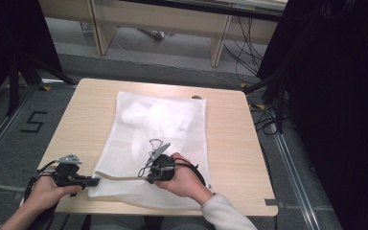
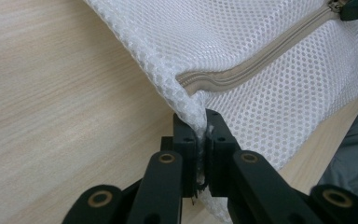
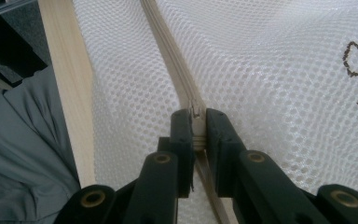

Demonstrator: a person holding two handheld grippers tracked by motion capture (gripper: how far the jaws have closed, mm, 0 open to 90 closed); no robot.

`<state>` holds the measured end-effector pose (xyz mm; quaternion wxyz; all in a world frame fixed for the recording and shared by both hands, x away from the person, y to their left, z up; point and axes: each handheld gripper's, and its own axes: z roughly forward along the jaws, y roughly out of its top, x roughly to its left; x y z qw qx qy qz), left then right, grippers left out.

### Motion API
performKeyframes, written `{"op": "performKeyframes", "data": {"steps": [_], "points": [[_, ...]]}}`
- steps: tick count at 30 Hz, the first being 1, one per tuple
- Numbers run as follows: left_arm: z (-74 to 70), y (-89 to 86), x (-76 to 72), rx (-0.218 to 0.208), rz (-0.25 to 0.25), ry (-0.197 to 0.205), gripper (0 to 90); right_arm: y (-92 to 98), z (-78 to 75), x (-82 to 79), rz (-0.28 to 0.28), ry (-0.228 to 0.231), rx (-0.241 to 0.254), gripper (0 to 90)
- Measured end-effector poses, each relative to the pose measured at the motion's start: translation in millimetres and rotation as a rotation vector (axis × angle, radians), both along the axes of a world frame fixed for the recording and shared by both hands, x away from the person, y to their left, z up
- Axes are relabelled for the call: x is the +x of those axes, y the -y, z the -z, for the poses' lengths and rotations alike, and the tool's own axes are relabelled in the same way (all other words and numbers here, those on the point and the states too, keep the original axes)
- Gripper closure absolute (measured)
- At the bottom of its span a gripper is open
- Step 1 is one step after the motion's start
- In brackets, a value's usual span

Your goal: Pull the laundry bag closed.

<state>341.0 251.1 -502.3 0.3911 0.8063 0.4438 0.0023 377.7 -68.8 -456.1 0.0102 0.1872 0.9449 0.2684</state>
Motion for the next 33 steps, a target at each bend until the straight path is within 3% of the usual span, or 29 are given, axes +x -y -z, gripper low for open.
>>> {"op": "performKeyframes", "data": {"steps": [5, 7, 8, 10, 16, 33], "points": [[0.4, 0.1, 0.1, -0.006, 0.0, -0.007, 84.6, 2.7, -0.9, -0.3, 0.007, 0.003, -0.002, 82.5], [1.8, 1.5, -0.4, -0.011, -0.012, 0.011, 84.6, 6.2, -1.5, 0.5, 0.002, 0.004, -0.008, 82.5], [0.4, 0.7, -0.1, 0.005, 0.001, -0.003, 84.6, 6.9, -1.4, 0.2, 0.01, 0.005, -0.008, 82.5], [2.0, 2.4, -0.7, -0.014, -0.019, 0.012, 84.6, 8.1, -1.5, 0.3, 0.007, 0.004, -0.009, 82.6], [0.8, 1.1, 0.1, 0.008, 0.001, -0.009, 84.7, 15.1, -2.5, -1.8, 0.02, -0.01, -0.013, 82.5], [1.2, 1.8, -0.4, 0.015, -0.009, -0.002, 84.7, 21.3, -3.4, -2.2, 0.028, -0.007, -0.011, 82.5]]}}
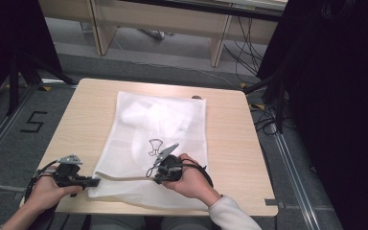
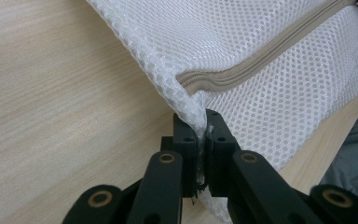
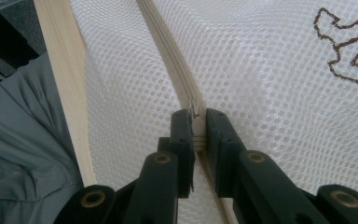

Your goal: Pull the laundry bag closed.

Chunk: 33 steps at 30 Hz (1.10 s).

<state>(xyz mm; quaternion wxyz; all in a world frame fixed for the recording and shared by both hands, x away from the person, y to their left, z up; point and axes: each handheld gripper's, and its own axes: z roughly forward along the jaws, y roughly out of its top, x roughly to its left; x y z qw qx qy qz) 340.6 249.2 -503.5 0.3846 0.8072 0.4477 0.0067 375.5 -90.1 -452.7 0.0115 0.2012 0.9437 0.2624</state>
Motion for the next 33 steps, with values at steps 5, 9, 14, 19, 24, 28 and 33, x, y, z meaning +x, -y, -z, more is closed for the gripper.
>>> {"op": "performKeyframes", "data": {"steps": [5, 9, 14, 19, 24, 28, 33], "points": [[-0.4, -0.6, 0.3, -0.001, 0.008, -0.006, 84.6, 2.9, 0.1, -0.4, 0.007, 0.001, -0.001, 82.6], [-0.3, -0.8, 0.6, -0.003, 0.012, -0.009, 84.7, 5.2, -0.2, -0.5, 0.008, 0.004, 0.001, 82.5], [1.1, 0.3, 0.2, -0.012, 0.0, 0.008, 84.7, 8.8, 0.6, -0.6, 0.016, 0.003, 0.001, 82.5], [1.1, 0.4, 0.1, -0.013, 0.0, 0.008, 84.7, 10.3, -0.4, -1.2, 0.017, 0.001, 0.003, 82.5], [0.2, -0.1, 0.2, -0.001, 0.002, 0.001, 84.7, 12.5, -0.3, -1.1, 0.021, 0.002, 0.003, 82.5], [1.1, 0.3, 0.2, -0.013, 0.0, 0.007, 84.6, 14.5, -0.4, -1.1, 0.023, 0.003, 0.006, 82.5], [1.1, 0.4, 0.1, -0.013, 0.0, 0.008, 84.6, 16.4, -1.4, -2.1, 0.025, -0.002, 0.004, 82.6]]}}
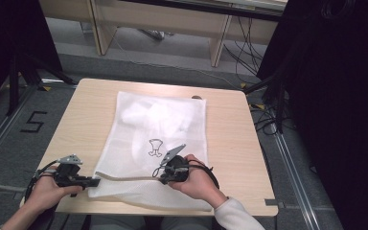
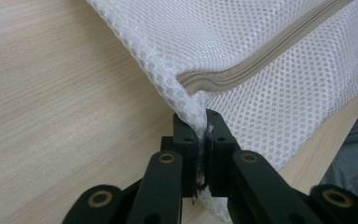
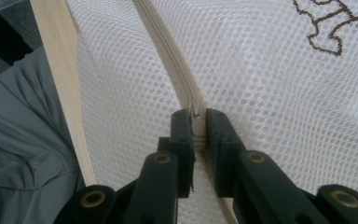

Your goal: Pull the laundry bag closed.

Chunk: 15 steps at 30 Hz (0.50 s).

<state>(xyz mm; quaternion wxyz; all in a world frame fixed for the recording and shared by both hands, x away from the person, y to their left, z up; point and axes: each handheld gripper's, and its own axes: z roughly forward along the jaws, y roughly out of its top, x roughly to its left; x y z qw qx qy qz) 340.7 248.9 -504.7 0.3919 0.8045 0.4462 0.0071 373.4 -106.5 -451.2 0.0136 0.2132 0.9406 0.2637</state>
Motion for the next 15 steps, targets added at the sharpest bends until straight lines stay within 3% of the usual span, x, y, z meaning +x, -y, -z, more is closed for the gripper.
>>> {"op": "performKeyframes", "data": {"steps": [15], "points": [[0.0, 0.0, 0.0, 0.001, 0.0, 0.0, 84.7, 5.2, -0.2, -0.7, 0.008, 0.014, -0.008, 82.5]]}}
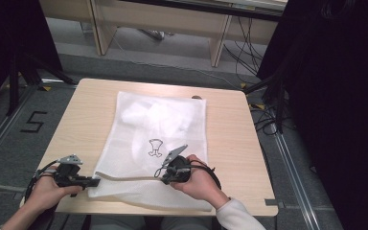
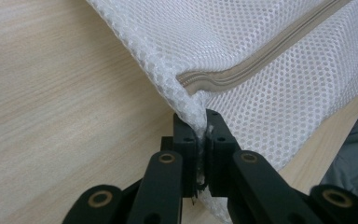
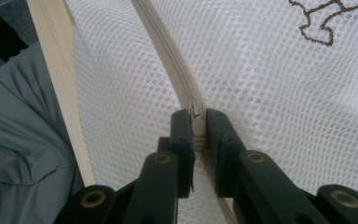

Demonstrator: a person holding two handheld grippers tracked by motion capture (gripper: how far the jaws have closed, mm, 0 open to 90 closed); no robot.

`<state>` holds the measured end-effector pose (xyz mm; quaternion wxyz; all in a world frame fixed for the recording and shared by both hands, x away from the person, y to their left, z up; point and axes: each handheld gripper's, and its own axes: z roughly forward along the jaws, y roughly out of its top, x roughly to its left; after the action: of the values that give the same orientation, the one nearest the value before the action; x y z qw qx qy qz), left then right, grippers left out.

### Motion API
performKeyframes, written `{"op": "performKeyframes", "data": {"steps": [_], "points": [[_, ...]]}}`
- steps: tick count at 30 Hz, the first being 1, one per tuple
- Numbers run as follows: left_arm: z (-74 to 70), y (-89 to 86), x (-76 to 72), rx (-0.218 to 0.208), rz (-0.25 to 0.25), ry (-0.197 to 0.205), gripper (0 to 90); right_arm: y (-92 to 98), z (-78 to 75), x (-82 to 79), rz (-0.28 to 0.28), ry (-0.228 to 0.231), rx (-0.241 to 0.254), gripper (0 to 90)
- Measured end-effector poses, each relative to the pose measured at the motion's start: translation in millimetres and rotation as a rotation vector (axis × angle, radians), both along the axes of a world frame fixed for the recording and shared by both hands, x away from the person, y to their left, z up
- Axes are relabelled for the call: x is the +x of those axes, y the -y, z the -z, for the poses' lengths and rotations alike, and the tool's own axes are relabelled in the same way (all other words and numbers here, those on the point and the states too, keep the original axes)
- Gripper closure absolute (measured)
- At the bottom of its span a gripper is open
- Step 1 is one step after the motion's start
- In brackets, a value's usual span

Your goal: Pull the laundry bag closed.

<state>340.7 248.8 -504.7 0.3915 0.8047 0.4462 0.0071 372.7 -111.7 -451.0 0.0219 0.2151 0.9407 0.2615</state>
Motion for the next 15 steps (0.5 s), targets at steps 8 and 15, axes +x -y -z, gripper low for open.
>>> {"op": "performKeyframes", "data": {"steps": [8, 15], "points": [[-0.1, 0.0, -0.1, 0.001, 0.001, 0.0, 84.7, 3.0, -0.9, -0.9, 0.007, -0.005, 0.001, 82.5], [-0.1, -0.1, 0.0, -0.001, 0.001, 0.0, 84.7, 6.2, -1.3, -1.1, 0.01, -0.008, 0.0, 82.5]]}}
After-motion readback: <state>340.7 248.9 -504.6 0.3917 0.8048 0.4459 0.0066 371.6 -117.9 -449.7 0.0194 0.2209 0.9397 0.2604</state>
